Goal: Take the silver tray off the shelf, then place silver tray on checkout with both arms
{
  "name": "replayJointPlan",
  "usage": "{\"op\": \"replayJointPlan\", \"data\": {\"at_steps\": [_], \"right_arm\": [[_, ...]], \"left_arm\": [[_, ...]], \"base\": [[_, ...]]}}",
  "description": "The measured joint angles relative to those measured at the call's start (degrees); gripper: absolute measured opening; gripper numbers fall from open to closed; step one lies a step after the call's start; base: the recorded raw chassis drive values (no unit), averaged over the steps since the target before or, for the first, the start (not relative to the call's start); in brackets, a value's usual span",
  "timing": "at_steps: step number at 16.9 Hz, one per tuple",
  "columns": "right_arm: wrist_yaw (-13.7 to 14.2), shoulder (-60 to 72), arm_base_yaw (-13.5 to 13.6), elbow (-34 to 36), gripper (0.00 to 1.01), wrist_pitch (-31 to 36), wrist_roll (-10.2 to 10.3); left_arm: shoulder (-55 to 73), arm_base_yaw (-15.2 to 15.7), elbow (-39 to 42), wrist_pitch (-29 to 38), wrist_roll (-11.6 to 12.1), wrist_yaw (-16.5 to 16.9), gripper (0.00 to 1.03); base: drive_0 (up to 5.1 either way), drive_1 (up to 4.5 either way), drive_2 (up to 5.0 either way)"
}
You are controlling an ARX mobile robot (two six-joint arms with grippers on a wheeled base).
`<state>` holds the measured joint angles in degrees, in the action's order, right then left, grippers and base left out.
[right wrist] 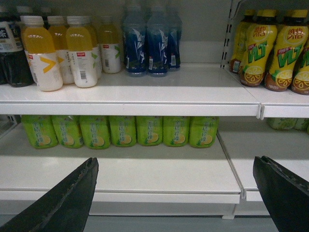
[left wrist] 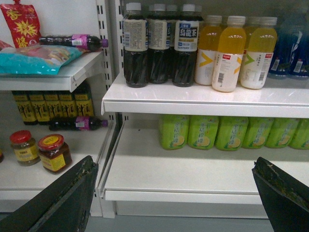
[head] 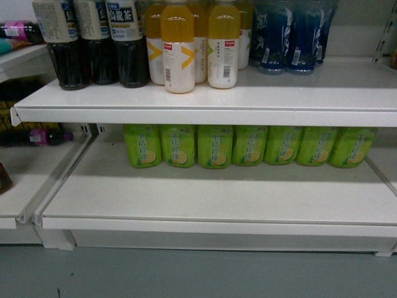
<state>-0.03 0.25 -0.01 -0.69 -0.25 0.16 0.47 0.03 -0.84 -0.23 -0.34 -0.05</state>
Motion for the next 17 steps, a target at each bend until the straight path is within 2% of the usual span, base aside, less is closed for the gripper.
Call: {"op": "replayJointPlan", "data": {"at_steps": [17], "right_arm": [[0.0,0.0,0.0,0.0,0.98,-0.2,0.0]], "left_arm": [[0.0,0.0,0.0,-0.2,0.0,0.1,0.98]], "base": [[0.0,0.00,0.0]]}}
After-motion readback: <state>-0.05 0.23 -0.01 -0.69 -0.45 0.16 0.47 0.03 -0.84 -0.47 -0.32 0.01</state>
